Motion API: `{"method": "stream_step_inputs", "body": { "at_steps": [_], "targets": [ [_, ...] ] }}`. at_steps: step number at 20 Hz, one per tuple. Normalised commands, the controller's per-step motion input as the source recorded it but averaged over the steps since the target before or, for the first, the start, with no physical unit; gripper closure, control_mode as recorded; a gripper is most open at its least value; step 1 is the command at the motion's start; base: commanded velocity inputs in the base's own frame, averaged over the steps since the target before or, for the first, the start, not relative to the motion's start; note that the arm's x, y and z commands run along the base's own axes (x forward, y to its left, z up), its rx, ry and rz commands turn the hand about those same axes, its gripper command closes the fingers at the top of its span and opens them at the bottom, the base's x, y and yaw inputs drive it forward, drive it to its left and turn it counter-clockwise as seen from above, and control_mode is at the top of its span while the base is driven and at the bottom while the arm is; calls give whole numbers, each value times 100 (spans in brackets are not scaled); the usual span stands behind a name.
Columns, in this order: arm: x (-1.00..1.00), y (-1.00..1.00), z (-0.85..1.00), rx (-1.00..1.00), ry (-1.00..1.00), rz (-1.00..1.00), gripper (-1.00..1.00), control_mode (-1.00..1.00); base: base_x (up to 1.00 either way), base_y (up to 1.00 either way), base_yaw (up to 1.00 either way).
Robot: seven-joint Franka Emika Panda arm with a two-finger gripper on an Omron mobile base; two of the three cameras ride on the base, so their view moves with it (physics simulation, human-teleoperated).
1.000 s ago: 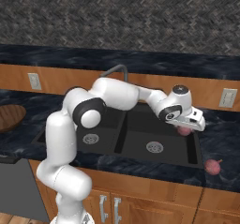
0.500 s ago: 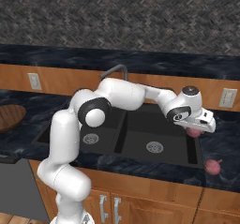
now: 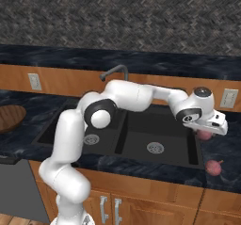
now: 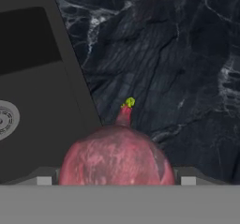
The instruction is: Remove the onion and onion from the sink. Then move the bowl and cup from the counter to the sink for washing.
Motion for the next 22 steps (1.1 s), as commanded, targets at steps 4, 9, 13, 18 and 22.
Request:
{"method": "stream_step_inputs", "body": {
  "at_steps": [4,9,13,18,22],
  "targets": [
    [-23,-30,9,0,0,0,100,-100,0,0,0],
    [-24,-33,4,0,0,0,100,-100,0,0,0],
    [-33,-26,0,0,0,0,100,-100,0,0,0],
    [-26,-9,-4,0,0,-1,100,-100,0,0,0],
    [-11,-2,-8,0,0,0,100,-100,0,0,0]
  ]
}}
